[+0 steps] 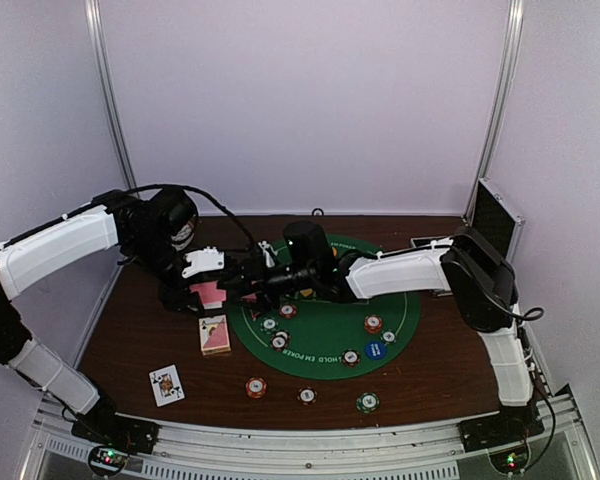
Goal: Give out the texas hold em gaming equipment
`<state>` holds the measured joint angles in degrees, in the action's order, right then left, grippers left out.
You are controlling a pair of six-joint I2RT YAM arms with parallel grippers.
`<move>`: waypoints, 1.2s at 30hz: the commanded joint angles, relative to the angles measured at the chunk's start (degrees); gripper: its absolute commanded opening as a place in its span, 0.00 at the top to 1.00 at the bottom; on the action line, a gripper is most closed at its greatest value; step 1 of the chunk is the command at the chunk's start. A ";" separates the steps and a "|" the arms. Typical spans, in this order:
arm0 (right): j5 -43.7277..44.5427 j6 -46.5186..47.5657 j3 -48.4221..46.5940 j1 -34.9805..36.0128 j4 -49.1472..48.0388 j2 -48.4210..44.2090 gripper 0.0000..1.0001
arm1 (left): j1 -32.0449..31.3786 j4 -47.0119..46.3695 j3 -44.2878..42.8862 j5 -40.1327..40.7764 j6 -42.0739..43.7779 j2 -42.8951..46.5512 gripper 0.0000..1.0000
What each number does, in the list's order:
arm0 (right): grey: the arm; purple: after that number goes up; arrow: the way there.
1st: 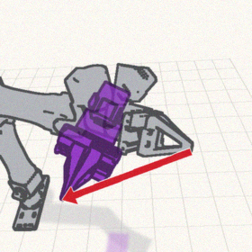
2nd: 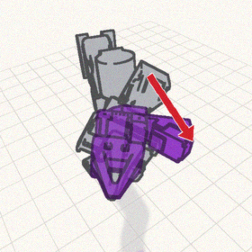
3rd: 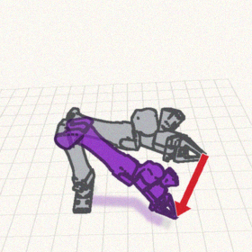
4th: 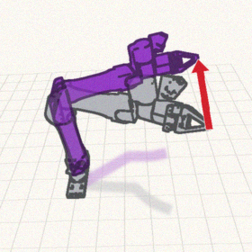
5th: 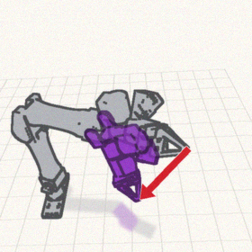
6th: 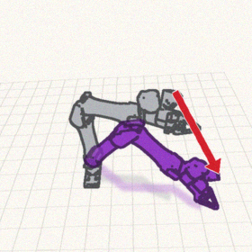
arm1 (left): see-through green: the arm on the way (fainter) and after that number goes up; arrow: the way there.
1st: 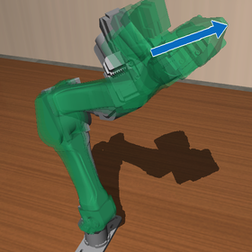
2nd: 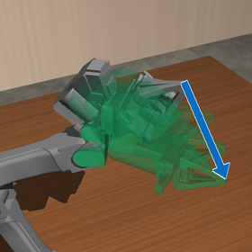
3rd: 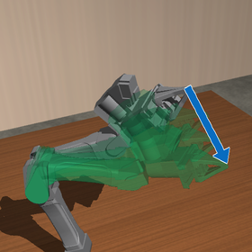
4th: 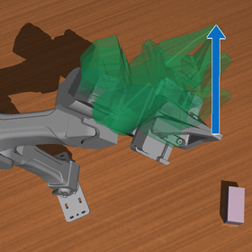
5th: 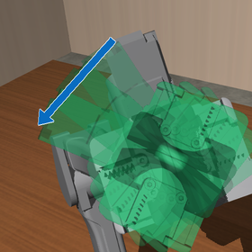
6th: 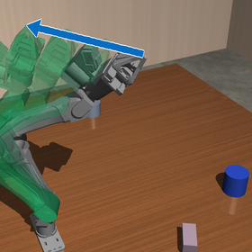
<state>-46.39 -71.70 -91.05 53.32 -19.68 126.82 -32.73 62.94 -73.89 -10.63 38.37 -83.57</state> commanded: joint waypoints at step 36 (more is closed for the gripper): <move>-0.44 -1.07 1.60 0.04 1.34 -2.49 0.54 | -0.05 -0.63 -0.90 0.14 0.80 1.17 0.67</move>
<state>-47.33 -73.89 -91.39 54.11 -20.64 127.13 -32.75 63.18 -73.78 -10.04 38.68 -83.55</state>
